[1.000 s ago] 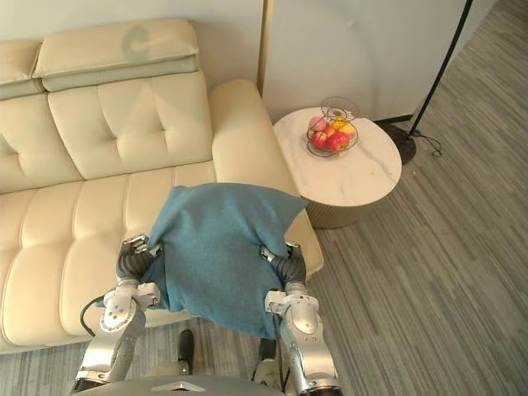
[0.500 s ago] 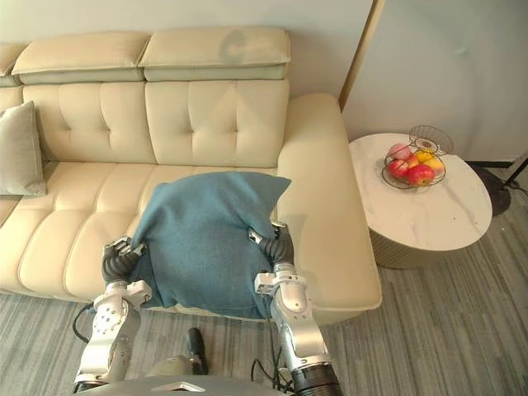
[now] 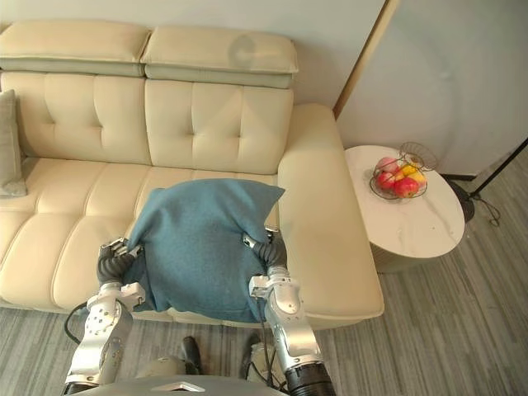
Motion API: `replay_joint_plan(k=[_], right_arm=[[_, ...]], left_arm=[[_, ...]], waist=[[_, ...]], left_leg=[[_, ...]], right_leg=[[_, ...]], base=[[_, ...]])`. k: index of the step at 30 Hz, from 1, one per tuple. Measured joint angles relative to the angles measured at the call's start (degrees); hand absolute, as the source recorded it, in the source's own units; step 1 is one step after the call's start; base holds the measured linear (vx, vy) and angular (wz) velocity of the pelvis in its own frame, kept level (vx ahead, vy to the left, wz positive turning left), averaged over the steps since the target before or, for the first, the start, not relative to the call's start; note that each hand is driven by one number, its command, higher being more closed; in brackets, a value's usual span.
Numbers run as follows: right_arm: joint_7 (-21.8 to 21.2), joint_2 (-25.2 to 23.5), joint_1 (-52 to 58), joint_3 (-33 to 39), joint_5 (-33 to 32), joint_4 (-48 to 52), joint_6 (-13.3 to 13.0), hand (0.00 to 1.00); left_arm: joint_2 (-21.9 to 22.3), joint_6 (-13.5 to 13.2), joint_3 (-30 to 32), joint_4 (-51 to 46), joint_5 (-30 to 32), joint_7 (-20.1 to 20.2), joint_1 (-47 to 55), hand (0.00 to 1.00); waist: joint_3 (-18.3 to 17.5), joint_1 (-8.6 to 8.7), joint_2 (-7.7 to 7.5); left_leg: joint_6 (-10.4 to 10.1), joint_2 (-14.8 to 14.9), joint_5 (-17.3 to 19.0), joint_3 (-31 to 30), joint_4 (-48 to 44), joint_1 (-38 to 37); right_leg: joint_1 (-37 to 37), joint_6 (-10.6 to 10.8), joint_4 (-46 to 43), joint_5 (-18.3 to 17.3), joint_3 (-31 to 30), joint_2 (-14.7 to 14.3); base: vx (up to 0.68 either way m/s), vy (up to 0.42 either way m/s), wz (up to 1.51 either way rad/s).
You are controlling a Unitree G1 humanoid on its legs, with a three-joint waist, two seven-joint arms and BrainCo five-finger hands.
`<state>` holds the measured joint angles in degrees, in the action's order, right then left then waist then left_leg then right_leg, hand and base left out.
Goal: Pick up cushions and gather them together orderly.
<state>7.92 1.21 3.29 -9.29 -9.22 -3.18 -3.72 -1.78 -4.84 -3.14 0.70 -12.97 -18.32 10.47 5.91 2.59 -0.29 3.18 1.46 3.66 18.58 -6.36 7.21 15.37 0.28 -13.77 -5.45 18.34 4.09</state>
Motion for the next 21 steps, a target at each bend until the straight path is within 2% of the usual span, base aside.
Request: replay_joint_plan(k=[1, 2, 3, 4, 5, 6, 7, 9, 12, 13, 14, 15, 16, 18, 21], right_arm=[[0.00, 0.81, 0.44, 0.07, -0.09, 0.04, -0.05, 1.00], [0.01, 1.67, 0.93, 0.16, -0.15, 0.06, -0.14, 1.00], [0.01, 2.66, 1.71, 0.37, -0.31, 0.14, -0.22, 1.00], [0.00, 3.41, 2.80, 0.42, -0.53, 0.37, -0.23, 1.00], [0.06, 3.38, 4.56, 0.28, -0.56, 2.25, 0.00, 1.00], [0.07, 3.30, 5.18, 0.21, -0.55, 3.59, 0.05, 1.00], [0.05, 3.51, 6.20, -0.09, -0.55, 7.67, 0.11, 1.00], [0.09, 3.53, 6.79, 0.33, -0.49, 11.23, 0.09, 1.00], [0.19, 3.46, 6.70, 0.68, -0.41, 13.24, -0.19, 1.00], [0.26, 3.09, 6.67, 1.34, -0.37, 13.37, -0.21, 1.00], [0.30, 2.64, 6.46, 1.94, -0.34, 13.08, -0.25, 1.00], [0.28, 2.39, 6.25, 2.23, -0.16, 12.68, -0.30, 1.00], [0.13, 1.37, 5.13, 2.50, 0.19, 10.38, -0.60, 1.00], [0.13, -0.66, 5.89, 2.75, 0.56, 8.40, -0.37, 1.00], [0.04, -1.00, 6.38, 3.25, 0.59, 7.70, -0.14, 1.00]], left_arm=[[-0.05, 0.18, -0.62, 0.01, 0.78, 0.26, 0.01, 1.00], [0.06, 0.22, -1.28, 0.01, 0.97, 0.43, 0.00, 1.00], [0.28, 0.22, -2.11, 0.01, 1.08, 0.76, 0.06, 1.00], [0.71, 0.22, -2.38, 0.01, 1.45, 1.47, 0.48, 1.00], [1.00, 0.27, -2.39, 0.00, 1.86, 2.02, 1.19, 1.00], [1.07, 0.28, -2.35, 0.00, 1.85, 2.14, 1.25, 1.00], [1.70, 0.30, -1.95, -0.03, 1.84, 2.35, 2.11, 1.00], [2.12, 0.31, -2.19, -0.03, 1.83, 2.51, 2.56, 1.00], [2.79, 0.28, -2.18, -0.44, 1.83, 2.54, 1.28, 1.00], [2.67, 0.29, -2.12, -0.56, 1.85, 2.61, -0.01, 1.00], [2.57, 0.29, -2.21, -0.77, 1.85, 2.67, -0.50, 1.00], [2.59, 0.29, -2.31, -1.01, 1.86, 2.67, -0.36, 1.00], [2.40, 0.23, -2.23, -1.34, 1.85, 2.61, 0.23, 1.00], [1.03, 0.31, -2.23, -1.18, 1.85, 2.47, 0.90, 1.00], [1.04, 0.38, -2.53, -1.18, 1.83, 2.49, 1.87, 1.00]], waist=[[-0.06, 0.82, -0.11], [-0.05, 1.54, 0.45], [0.14, 1.72, 1.43], [0.81, 1.38, 2.53], [1.05, 0.48, 3.32], [1.07, 0.39, 3.36], [1.11, -0.66, 3.36], [1.15, -1.42, 3.34], [1.19, -1.84, 3.21], [1.45, -1.83, 2.79], [1.82, -1.93, 2.20], [1.77, -2.04, 2.29], [1.85, -2.47, 2.21], [1.30, -2.16, 0.65], [1.24, -1.60, 0.69]], left_leg=[[-0.32, -1.41, 0.92, -0.98, -0.50, -0.33], [-0.77, -1.69, 2.25, -1.98, -2.12, 0.09], [-1.17, -1.16, 4.56, -3.09, -5.45, 1.03], [-2.59, 0.39, 7.20, -3.27, -9.21, 1.13], [-3.71, 3.07, 8.45, -2.52, -17.78, 3.21], [-3.83, 4.24, 8.43, -1.91, -22.69, 5.31], [-4.66, 7.61, 7.25, -0.71, -33.92, 9.55], [-4.59, 9.86, 9.16, -1.45, -38.28, 11.20], [-5.22, 10.08, 12.08, -4.85, -34.22, 9.94], [-5.70, 9.24, 12.82, -6.55, -29.32, 8.91], [-6.30, 7.79, 12.67, -8.85, -22.70, 7.05], [-7.24, 7.27, 10.92, -10.60, -16.10, 4.55], [-8.90, 7.38, 4.60, -10.98, -9.73, 1.25], [-8.35, 5.60, 4.04, -10.54, -9.45, 0.59], [-7.65, 4.30, 3.81, -8.98, -6.46, -1.89]], right_leg=[[0.21, -1.07, 0.69, 1.43, -2.39, -0.08], [-0.02, -2.08, -0.04, 2.24, -3.17, -0.07], [-0.66, -2.18, -0.99, 2.23, -2.30, -0.21], [-2.29, -2.21, -1.05, 1.43, -1.45, -0.60], [-4.25, -2.86, -1.06, 0.72, -0.33, -1.23], [-4.73, -3.12, -1.00, 0.49, -0.04, -1.44], [-7.04, -3.50, 0.46, 0.22, -0.61, -2.36], [-8.94, -3.73, 1.67, 0.06, -1.72, -2.53], [-9.82, -3.72, 3.32, 0.06, -4.68, -2.12], [-10.80, -3.46, 4.47, 0.11, -6.02, -1.73], [-11.31, -2.22, 4.41, -0.07, -6.53, -1.12], [-11.34, -1.45, 4.07, -0.26, -6.86, -1.15], [-11.47, 0.89, 3.34, -1.33, -8.61, -1.49], [-11.76, 1.70, 4.29, -0.55, -8.75, -0.03], [-12.80, 2.87, 6.84, 1.09, -10.29, 0.76]], base=[[0.20, -0.024, 0.58], [0.25, -0.069, 0.68], [0.27, -0.093, 0.56], [0.34, -0.102, 0.37], [0.29, -0.093, 0.23], [0.36, -0.106, 0.02], [0.37, -0.097, -0.14], [0.33, -0.036, -0.30], [0.22, 0.108, -0.27], [0.21, 0.231, -0.04], [0.11, 0.189, -0.07], [0.10, 0.219, -0.44], [0.09, 0.212, -0.57], [0.09, 0.179, -0.35], [0.02, 0.101, -0.22]])
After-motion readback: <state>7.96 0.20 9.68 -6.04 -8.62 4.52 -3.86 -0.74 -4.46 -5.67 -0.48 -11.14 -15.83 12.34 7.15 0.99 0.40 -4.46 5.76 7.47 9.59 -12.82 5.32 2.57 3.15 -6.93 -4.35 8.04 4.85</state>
